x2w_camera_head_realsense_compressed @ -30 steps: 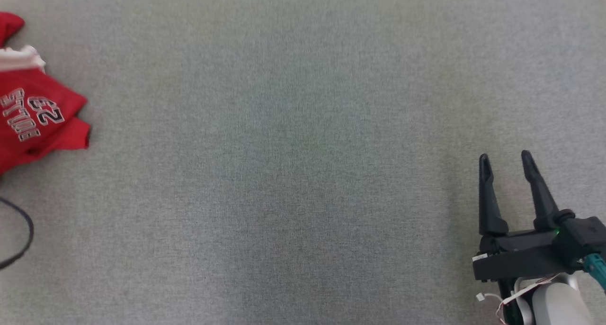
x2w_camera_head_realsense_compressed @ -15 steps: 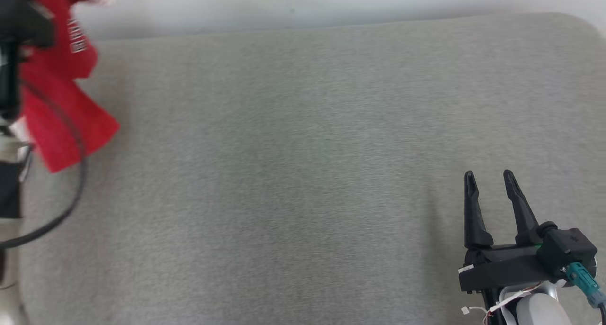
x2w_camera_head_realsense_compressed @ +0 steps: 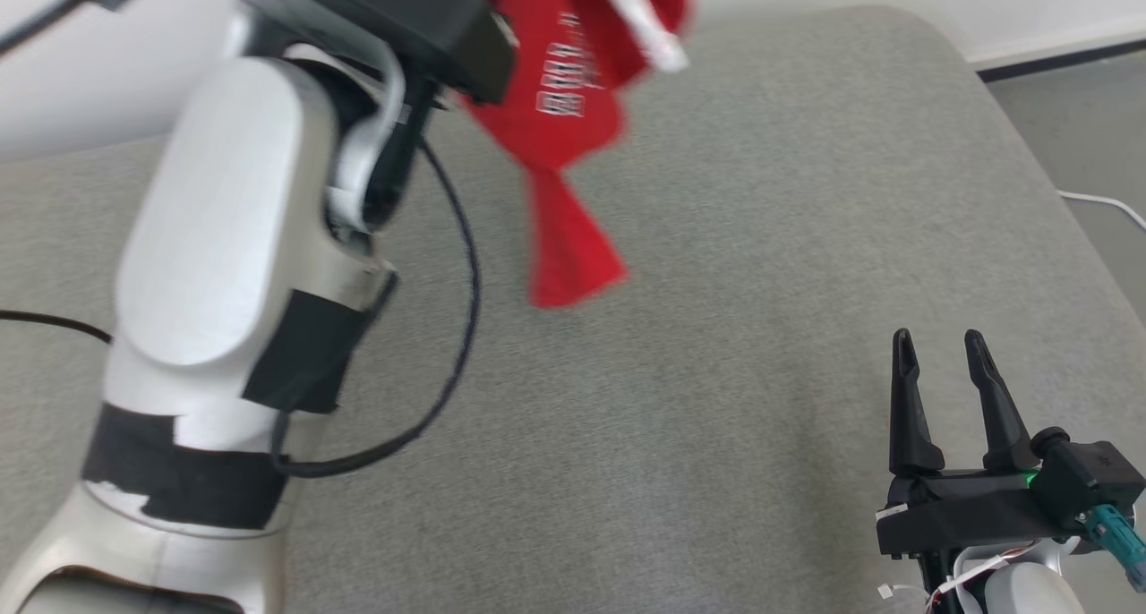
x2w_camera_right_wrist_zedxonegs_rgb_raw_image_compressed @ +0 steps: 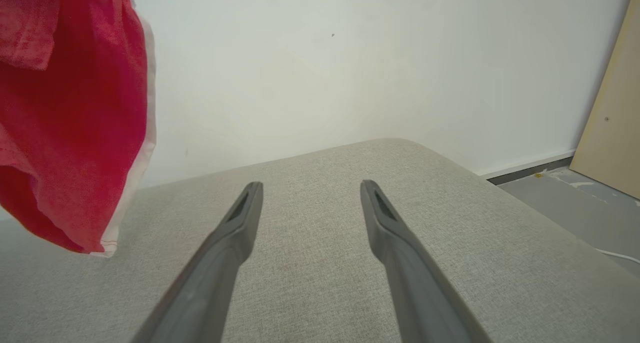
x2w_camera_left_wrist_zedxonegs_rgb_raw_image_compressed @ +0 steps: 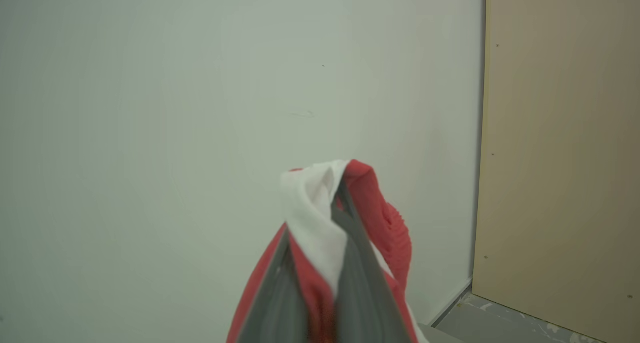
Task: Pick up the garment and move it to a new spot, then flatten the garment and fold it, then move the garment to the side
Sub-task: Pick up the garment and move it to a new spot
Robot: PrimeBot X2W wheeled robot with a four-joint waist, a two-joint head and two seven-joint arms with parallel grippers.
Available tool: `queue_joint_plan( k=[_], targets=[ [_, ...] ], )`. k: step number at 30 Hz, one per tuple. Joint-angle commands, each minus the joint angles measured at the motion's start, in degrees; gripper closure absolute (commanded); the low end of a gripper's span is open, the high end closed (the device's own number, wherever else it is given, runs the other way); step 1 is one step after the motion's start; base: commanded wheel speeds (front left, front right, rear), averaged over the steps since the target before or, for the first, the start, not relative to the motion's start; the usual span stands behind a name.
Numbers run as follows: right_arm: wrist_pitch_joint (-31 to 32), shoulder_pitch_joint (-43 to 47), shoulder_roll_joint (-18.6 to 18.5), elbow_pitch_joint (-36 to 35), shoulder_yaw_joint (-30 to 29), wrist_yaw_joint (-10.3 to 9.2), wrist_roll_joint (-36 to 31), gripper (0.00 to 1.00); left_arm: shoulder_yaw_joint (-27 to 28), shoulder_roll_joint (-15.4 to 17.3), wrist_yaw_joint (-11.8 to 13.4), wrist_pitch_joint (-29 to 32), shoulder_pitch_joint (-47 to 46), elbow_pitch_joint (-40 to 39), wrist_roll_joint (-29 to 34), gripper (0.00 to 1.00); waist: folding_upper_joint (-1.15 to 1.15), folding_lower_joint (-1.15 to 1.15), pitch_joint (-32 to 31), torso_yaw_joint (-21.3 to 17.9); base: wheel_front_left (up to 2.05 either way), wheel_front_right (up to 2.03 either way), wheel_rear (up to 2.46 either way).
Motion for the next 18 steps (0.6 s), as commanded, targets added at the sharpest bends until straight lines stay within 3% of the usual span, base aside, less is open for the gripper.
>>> queue_joint_plan(
  k=[1, 9, 18],
  targets=[
    [-0.02, 0.42, 0.11, -0.33, -0.24, -0.12, 0.68, 0.00, -0.78, -0.47, 0.00, -0.79, -0.47, 0.69, -0.51, 1.00, 0.00, 0.01, 0.29, -2.23, 0.00, 0.00, 0.00],
    [-0.03, 0.10, 0.12, -0.73, -1.00, -0.12, 0.73, 0.00, -7.50, -2.35, 1.63, -5.28, 5.32, 6.29, -4.53, 1.00, 0.00, 0.01, 2.37, -0.45, 0.00, 0.00, 0.00],
    [-0.03, 0.28, 0.09, -0.56, -1.47, -0.12, -1.17, 0.00, -7.24, -1.32, 4.09, -11.42, 20.92, 11.02, -7.66, 1.00, 0.00, 0.01, 1.62, 4.63, 0.00, 0.00, 0.00]
  ],
)
